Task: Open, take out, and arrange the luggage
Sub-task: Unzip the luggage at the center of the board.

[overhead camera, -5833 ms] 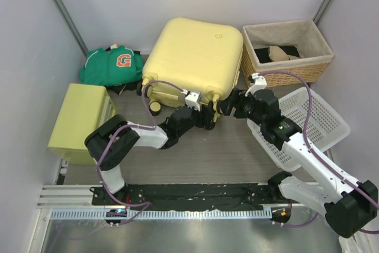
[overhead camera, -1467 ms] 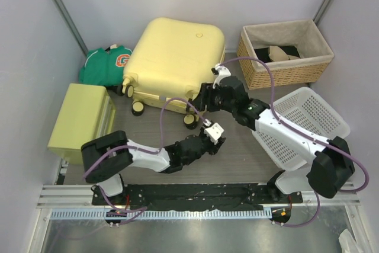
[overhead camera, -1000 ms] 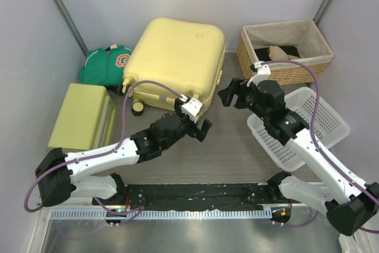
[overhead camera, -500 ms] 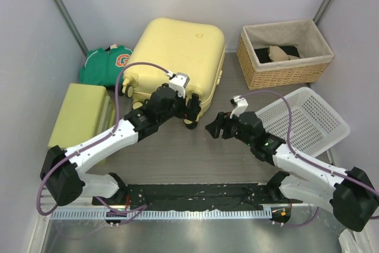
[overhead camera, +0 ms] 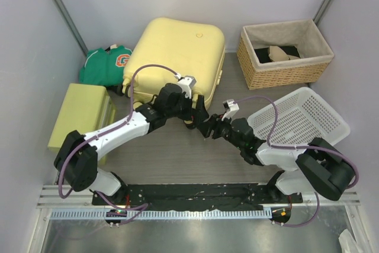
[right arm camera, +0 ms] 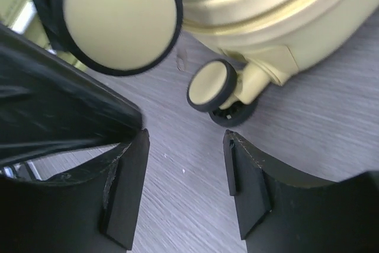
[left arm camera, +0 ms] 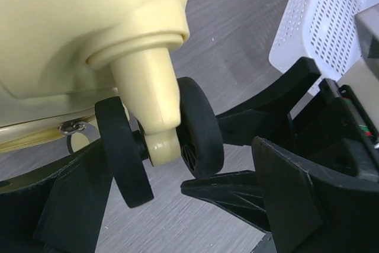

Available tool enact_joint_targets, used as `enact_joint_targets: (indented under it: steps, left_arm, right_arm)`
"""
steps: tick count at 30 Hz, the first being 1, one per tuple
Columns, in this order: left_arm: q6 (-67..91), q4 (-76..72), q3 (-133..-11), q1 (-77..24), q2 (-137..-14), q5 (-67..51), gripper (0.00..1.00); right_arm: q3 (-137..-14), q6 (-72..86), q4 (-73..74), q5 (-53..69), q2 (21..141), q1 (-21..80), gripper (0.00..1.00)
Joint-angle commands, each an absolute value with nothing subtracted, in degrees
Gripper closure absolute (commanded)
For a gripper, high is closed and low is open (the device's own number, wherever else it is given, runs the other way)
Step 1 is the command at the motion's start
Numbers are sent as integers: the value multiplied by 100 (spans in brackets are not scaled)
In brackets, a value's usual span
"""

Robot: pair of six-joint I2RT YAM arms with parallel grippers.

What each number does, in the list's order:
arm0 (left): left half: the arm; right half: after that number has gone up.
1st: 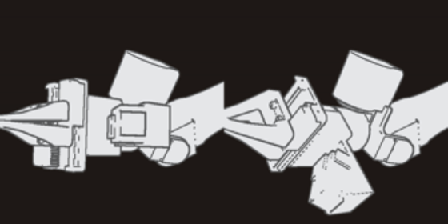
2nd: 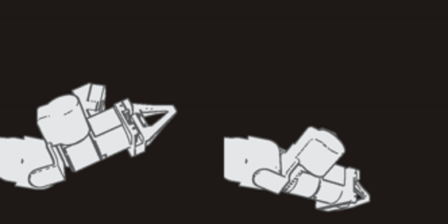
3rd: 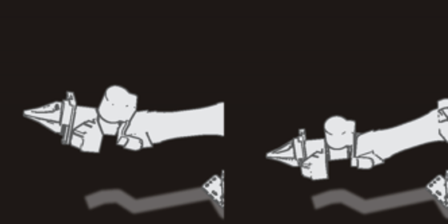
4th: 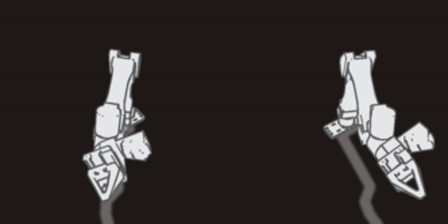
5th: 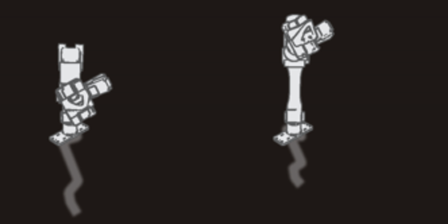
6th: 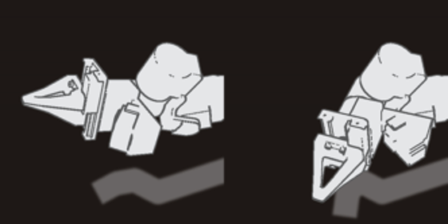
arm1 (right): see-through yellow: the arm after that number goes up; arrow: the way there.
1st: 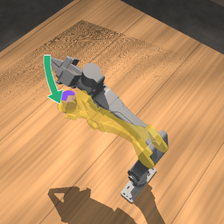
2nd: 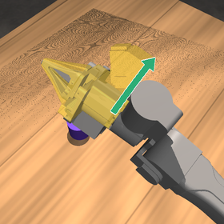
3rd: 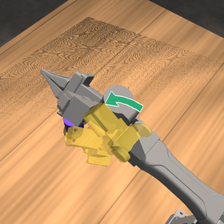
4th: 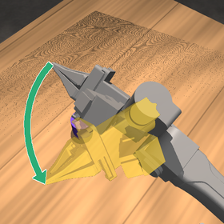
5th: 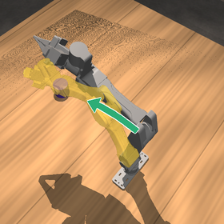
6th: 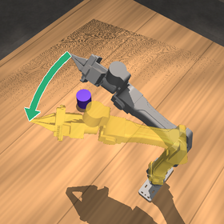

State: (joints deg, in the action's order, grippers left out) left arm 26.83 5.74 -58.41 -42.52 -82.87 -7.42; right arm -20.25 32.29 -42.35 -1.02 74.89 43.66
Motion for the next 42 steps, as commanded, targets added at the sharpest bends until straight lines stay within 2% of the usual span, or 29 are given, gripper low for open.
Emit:
enact_joint_targets:
  steps: [1, 3, 6, 7, 9, 10, 12, 13, 15, 22, 34, 42]
  left_arm:
    - [2970, 220, -6091, -4113, -8393, -1256, 7]
    - [3093, 53, -6073, -4078, -8394, -1397, 16]
    - [3278, -202, -6064, -4052, -8420, -1590, 35]
    - [3322, -254, -6091, -4052, -8437, -1626, 46]
    - [3462, -404, -6117, -4034, -8473, -1748, 58]
    - [3524, -456, -6143, -4034, -8490, -1801, 71]
    - [3751, -667, -6161, -4008, -8525, -1968, 81]
    - [3831, -746, -6144, -3999, -8543, -2030, 90]
    - [4103, -992, -6126, -3982, -8560, -2109, 100]
    - [4842, -1863, -6012, -3981, -8631, -2505, 100]
    - [5212, -2144, -5924, -3981, -8631, -2558, 100]
    - [5493, -2434, -5977, -3981, -8719, -2619, 100]
  right_arm:
    - [-1899, 3340, -5958, -176, 7734, 4377, 40]
    - [-1881, 3279, -6240, -141, 7909, 4377, 41]
    - [-1820, 3191, -6599, -141, 8147, 4377, 43]
    - [-1758, 3173, -6827, -149, 8200, 4368, 44]
    - [-1723, 3164, -7039, -123, 8392, 4368, 44]
    - [-1697, 3155, -7266, -97, 8481, 4368, 45]
    - [-1696, 3155, -7531, -70, 8752, 4368, 46]
    - [-1722, 3155, -7750, -70, 8850, 4368, 47]
    - [-1740, 3155, -8023, -79, 9078, 4368, 48]
    - [-1846, 3129, -9262, 26, 9940, 4368, 51]
    - [-1775, 2883, -9203, -264, 9246, 4307, 52]
    - [-2083, 2970, -9464, -79, 9738, 3938, 54]
